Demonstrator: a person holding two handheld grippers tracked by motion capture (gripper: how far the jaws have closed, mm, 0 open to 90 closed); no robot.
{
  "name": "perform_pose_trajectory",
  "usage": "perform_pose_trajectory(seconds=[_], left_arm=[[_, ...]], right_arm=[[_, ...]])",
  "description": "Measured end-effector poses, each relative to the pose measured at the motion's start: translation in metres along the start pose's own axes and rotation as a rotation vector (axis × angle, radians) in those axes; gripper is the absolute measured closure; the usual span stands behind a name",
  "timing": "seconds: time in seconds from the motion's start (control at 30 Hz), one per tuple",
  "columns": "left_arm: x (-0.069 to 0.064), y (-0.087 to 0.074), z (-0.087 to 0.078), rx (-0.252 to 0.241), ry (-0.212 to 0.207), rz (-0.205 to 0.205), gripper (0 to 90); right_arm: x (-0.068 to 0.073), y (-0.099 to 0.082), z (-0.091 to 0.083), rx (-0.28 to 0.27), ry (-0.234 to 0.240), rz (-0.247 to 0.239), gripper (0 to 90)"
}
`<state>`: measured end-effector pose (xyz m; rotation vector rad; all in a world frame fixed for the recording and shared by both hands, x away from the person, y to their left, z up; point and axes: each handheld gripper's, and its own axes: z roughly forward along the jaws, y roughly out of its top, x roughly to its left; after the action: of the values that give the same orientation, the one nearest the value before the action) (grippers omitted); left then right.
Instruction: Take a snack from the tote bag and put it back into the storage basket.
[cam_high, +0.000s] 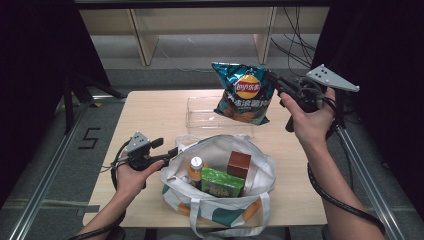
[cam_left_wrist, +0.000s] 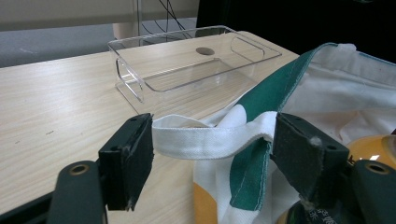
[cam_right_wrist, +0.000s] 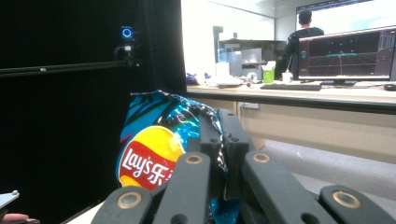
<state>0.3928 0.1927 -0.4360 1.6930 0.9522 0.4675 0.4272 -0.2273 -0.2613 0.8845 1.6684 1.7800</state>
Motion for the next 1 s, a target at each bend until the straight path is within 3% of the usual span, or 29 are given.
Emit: perform_pose_trajectory(seconds=[0.2, 0.47, 0.5, 0.6, 1.0], left_arm=[[-0.001, 0.001, 0.0, 0.006, 0.003, 0.006, 28.5], [0.0, 0.0, 0.0, 0.007, 0.003, 0.003, 28.6], [-0.001, 0.0, 0.0, 0.007, 0.002, 0.002, 28.6], [0.0, 0.0, 0.0, 0.0, -0.003, 0.002, 28.7], [0.0, 0.0, 0.0, 0.005, 0.003, 0.001, 28.7]], right_arm=[[-0.003, -0.002, 0.005, 0.013, 0.0, -0.013, 90.0], [-0.006, -0.004, 0.011, 0.017, -0.006, -0.006, 90.0], [-0.006, -0.004, 0.012, 0.013, -0.008, 0.013, 90.0], [-0.008, -0.005, 0.016, 0.009, -0.009, -0.007, 90.0], [-0.012, -0.011, 0.025, 0.031, -0.02, 0.014, 90.0]])
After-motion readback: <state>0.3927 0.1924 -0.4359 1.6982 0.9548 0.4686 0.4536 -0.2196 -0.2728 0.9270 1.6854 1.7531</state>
